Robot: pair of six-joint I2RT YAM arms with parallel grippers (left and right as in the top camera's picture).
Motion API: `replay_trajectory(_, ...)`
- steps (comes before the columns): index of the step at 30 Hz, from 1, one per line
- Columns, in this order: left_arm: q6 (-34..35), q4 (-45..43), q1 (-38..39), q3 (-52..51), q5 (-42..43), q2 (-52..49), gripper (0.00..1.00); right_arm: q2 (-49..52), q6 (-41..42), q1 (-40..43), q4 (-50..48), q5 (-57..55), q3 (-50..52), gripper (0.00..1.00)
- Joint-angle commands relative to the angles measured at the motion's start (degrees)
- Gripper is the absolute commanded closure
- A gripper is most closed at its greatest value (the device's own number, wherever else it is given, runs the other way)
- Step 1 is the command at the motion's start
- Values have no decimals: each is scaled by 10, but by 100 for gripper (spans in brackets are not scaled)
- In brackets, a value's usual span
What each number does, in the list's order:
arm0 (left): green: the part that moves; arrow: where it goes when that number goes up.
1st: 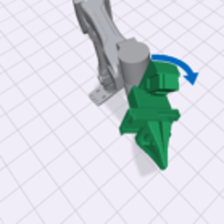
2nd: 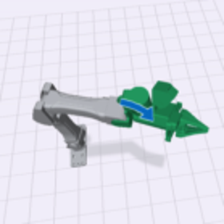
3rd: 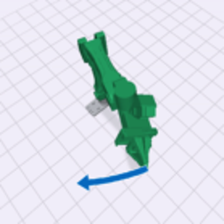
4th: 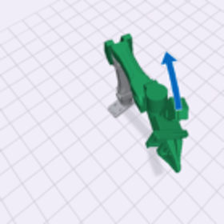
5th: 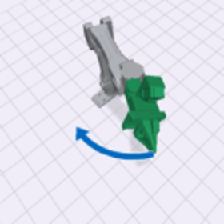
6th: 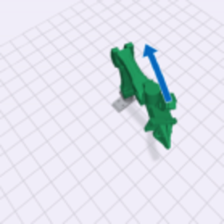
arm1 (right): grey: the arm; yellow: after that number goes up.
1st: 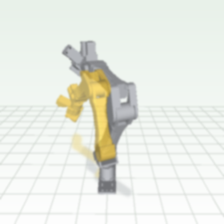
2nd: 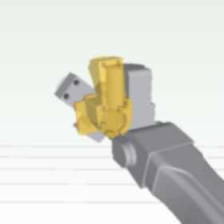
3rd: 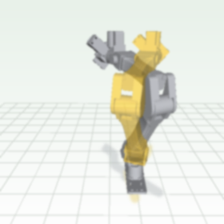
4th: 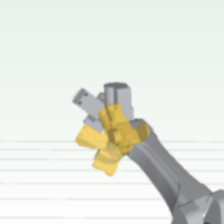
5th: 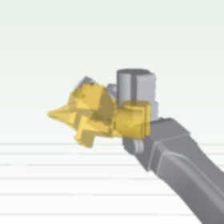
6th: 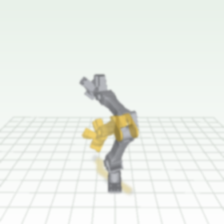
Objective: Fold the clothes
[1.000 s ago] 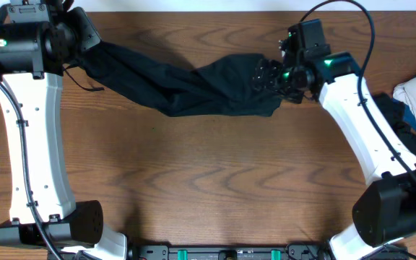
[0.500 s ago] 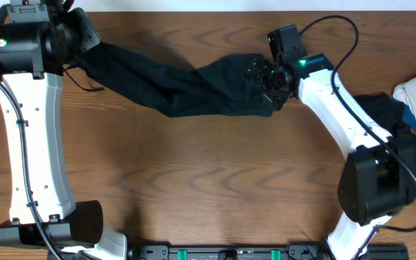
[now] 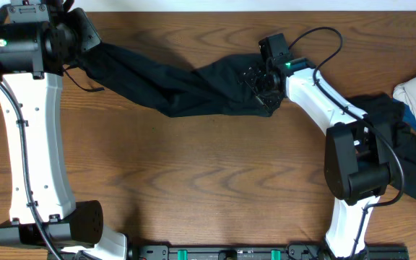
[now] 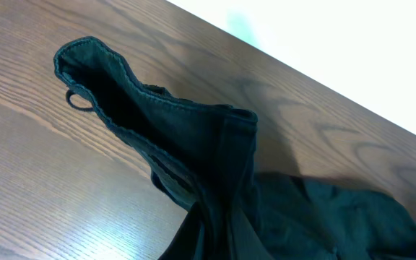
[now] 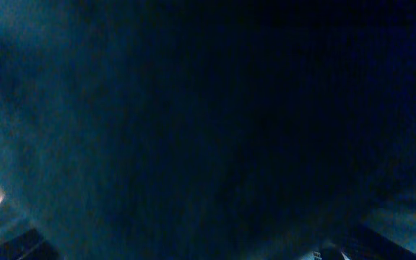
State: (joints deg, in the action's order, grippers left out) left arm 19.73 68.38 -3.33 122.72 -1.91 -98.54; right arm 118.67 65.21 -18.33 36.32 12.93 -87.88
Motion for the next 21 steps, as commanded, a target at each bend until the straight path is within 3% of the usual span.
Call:
replay_trajectory(1,7,-4,-1,19,-11,1,94,4,10,-4,-12,-14,4,14)
replay_trajectory(3,7,-4,-1,19,-11,1,94,4,10,-4,-19,-16,4,20)
replay_trajectory(8,7,-3,-1,19,-11,1,94,4,9,-4,-23,-39,4,74)
replay_trajectory(11,7,-3,-1,19,-11,1,94,4,-8,-4,-23,-54,4,99)
replay_trajectory(16,2,-4,-1,19,-3,1,94,-3,-52,0,-28,-75,-2,99)
replay_trajectory(21,-21,-26,-1,19,66,10,94,-44,-108,24,-29,-76,-24,99)
